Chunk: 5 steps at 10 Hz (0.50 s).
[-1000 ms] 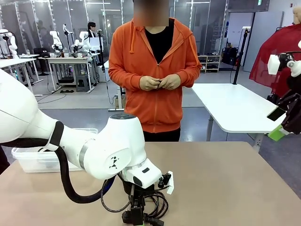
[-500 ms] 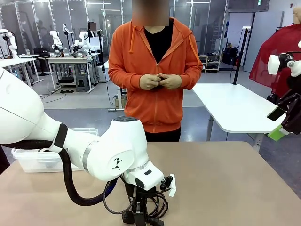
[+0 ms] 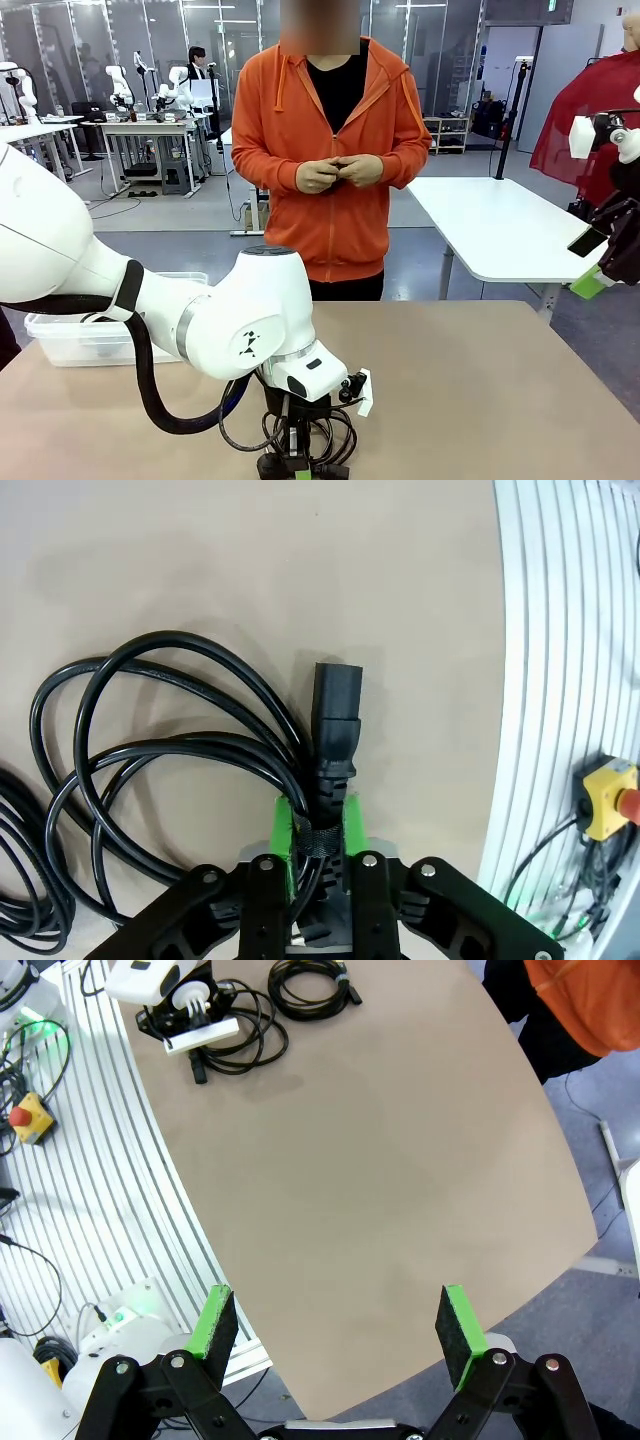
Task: Organize and store the cables.
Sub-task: Place the Power Cable into the Organizing box.
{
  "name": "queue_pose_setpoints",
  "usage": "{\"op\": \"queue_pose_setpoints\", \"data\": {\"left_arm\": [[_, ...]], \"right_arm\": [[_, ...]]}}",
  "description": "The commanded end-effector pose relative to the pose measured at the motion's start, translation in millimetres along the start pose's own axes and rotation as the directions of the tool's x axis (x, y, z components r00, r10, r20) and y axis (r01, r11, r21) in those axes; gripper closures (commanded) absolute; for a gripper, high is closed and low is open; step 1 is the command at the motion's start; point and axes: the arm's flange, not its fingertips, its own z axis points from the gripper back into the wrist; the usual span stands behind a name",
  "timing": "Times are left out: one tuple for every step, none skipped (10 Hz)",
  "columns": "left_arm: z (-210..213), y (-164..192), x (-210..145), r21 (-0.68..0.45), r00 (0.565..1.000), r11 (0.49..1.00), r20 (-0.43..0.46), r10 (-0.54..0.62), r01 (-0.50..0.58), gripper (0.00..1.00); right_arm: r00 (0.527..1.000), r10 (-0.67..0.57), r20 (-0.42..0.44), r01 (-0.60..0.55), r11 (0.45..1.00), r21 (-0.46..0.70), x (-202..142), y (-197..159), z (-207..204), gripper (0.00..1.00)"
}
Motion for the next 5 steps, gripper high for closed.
{"op": "queue_pose_setpoints", "data": {"left_arm": [[2.1,1.1,2.2,-0.022,1.000,1.000,0.002,-0.012,0.012,1.00],[5.0,0.3,2.2,-0.016,1.000,1.000,0.009,-0.010,0.010,1.00],[16.4,-3.1,2.2,-0.017,1.000,1.000,0.024,-0.008,0.009,1.00],[41.3,-10.1,3.6,-0.046,1.000,0.999,0.007,-0.020,0.020,1.00],[75.8,-19.7,6.0,0.004,0.999,0.999,0.020,-0.043,0.043,0.83]], "right_arm": [[1.000,-0.008,-0.005,0.008,1.000,0.000,2.0,-0.4,2.1,0.00],[1.000,-0.008,-0.005,0.008,1.000,0.000,2.0,-0.4,2.1,0.00],[1.000,-0.008,-0.005,0.008,1.000,0.000,2.0,-0.4,2.1,0.00],[1.000,-0.008,-0.005,0.008,1.000,0.000,2.0,-0.4,2.1,0.00],[1.000,-0.008,-0.005,0.008,1.000,0.000,2.0,-0.4,2.1,0.00]]}}
